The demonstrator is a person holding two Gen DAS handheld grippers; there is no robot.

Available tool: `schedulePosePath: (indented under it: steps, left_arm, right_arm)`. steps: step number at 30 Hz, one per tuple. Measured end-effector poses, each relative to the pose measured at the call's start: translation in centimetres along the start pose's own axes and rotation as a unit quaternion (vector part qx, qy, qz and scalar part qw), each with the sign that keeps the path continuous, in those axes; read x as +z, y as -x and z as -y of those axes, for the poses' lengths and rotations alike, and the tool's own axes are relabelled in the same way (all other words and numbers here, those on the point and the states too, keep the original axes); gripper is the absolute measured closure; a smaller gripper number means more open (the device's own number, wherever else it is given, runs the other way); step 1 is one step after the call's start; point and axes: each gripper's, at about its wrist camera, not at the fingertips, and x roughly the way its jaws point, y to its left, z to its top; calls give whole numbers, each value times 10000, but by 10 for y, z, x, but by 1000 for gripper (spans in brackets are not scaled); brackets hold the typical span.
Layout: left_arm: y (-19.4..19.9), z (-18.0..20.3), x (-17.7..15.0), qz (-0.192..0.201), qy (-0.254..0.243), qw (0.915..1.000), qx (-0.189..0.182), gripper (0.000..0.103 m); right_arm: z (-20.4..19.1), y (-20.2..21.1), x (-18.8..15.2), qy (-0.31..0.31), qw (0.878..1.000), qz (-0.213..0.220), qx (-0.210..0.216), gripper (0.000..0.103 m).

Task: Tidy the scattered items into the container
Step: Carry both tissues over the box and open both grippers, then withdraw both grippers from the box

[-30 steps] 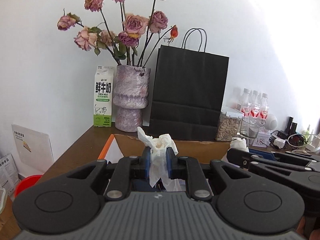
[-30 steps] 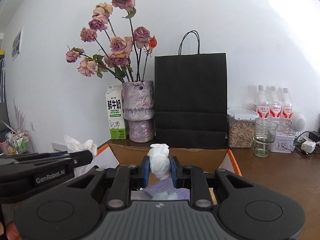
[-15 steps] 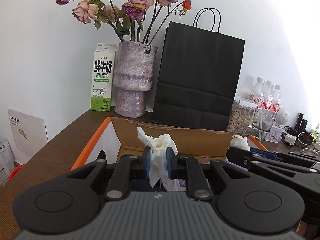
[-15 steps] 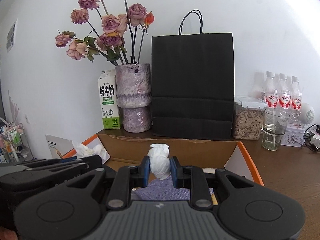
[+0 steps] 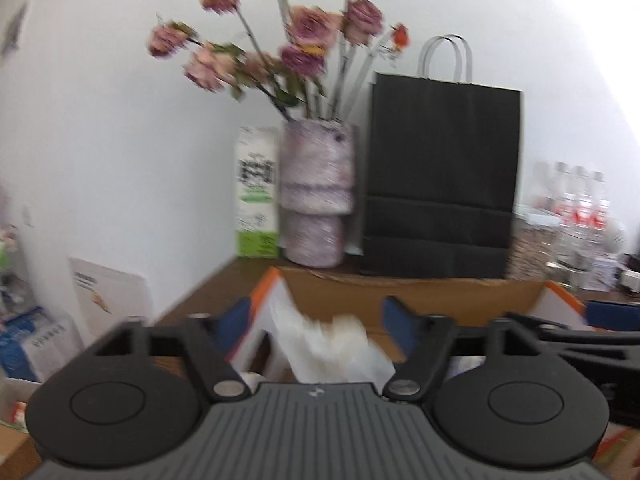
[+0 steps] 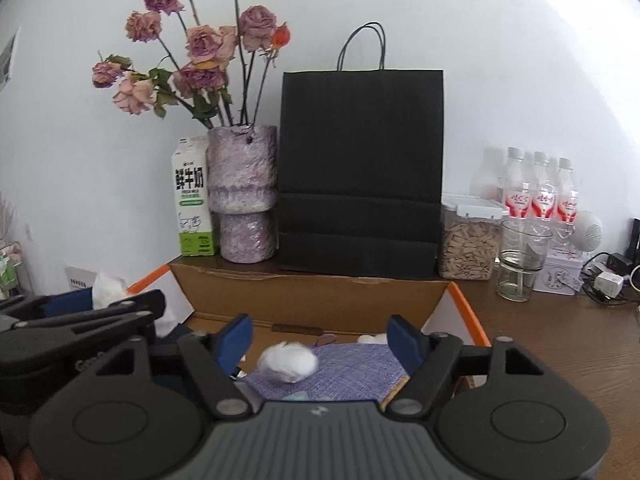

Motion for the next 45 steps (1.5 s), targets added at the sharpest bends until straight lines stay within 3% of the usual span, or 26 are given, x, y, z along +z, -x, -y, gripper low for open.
schedulePosePath:
  steps: [1, 3, 17, 27, 45]
  left_arm:
    - [1, -3, 1, 101, 59, 9998, 154, 0]
    - [5, -11, 3, 258, 192, 9994, 106, 0]
    - [6, -16, 2, 164, 267, 9994, 123, 0]
    - [17, -20, 1, 353, 356, 9987, 80, 0]
    - [61, -28, -27, 456, -31, 9988, -152, 0]
  right_arm:
    - [3, 0, 1, -93, 10000, 17, -6, 17]
    - [10, 2, 2, -307, 9995, 68, 44, 0]
    - [4, 4, 0, -181, 9998, 93, 74, 0]
    - [2, 9, 1, -129, 9998, 150, 35, 0]
    - [9, 68, -30, 167, 9977, 610, -235, 0]
